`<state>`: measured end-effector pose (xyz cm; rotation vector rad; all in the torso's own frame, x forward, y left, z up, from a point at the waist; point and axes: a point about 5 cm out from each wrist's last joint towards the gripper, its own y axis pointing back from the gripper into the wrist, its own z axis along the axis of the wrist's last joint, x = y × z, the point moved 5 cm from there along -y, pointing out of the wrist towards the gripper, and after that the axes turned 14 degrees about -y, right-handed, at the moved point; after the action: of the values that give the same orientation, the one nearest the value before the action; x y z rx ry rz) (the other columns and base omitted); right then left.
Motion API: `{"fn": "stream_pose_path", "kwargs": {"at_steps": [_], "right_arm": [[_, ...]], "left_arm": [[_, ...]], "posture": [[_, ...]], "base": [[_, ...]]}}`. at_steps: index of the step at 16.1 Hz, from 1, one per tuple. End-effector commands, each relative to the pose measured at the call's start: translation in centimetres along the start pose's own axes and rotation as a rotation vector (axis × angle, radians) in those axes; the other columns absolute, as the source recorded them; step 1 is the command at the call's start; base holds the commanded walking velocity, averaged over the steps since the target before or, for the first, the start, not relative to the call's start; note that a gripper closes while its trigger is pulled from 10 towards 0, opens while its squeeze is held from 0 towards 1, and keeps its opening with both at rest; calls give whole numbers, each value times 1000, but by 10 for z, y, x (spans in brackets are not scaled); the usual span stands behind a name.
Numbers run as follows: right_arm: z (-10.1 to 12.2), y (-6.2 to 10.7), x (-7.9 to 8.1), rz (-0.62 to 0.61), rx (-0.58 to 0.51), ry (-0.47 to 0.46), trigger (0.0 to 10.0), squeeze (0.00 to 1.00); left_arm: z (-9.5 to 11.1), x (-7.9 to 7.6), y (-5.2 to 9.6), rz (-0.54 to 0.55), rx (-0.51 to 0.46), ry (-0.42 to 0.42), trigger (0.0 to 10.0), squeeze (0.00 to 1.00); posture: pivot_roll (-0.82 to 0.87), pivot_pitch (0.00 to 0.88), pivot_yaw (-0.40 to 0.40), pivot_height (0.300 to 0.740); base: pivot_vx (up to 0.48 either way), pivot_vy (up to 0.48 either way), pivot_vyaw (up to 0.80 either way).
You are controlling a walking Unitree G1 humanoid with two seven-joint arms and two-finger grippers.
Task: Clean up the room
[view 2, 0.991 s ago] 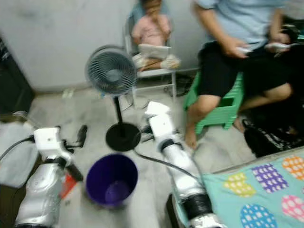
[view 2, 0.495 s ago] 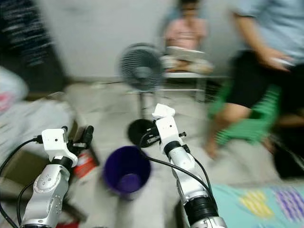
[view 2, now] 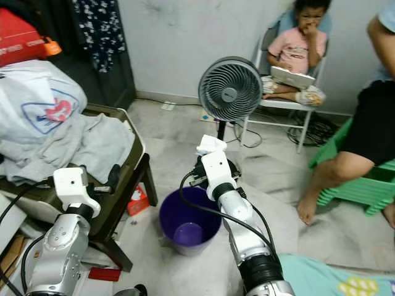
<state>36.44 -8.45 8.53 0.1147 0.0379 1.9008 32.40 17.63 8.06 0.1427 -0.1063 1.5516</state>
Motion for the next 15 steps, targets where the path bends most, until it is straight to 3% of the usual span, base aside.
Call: {"fn": "stream_pose_path", "kwargs": {"at_steps": [1,5,7,12,14,15], "right_arm": [[6,-3,-1,-5,-19,2,10000,0],[4,-4,0,-8,-11,-7,10000,0],[-15,-7,0,-42,61,-56,10000,0],[-44,-10,-3,-127,186,-94,10000,0],[-59,-9,-4,-151,255,-79,10000,0],[-62,-10,-2,-154,271,-76,10000,0]], "left_arm": [[3,1,-3,1,-7,-14,10000,0],[3,0,-3,-5,-5,-13,10000,0],[-22,-11,-10,-76,113,-34,10000,0],[-57,-31,-12,-280,252,-104,10000,0],[-64,-30,-13,-317,281,-139,10000,0],[-67,-22,-11,-304,287,-156,10000,0]], "posture": [[-18,53,-21,740],[-17,51,-22,740],[-19,57,-19,740],[-19,85,15,740],[-6,108,20,740],[8,121,26,740]], "base": [[0,0,0],[0,0,0],[0,0,0],[0,0,0],[0,0,0],[0,0,0]]}}
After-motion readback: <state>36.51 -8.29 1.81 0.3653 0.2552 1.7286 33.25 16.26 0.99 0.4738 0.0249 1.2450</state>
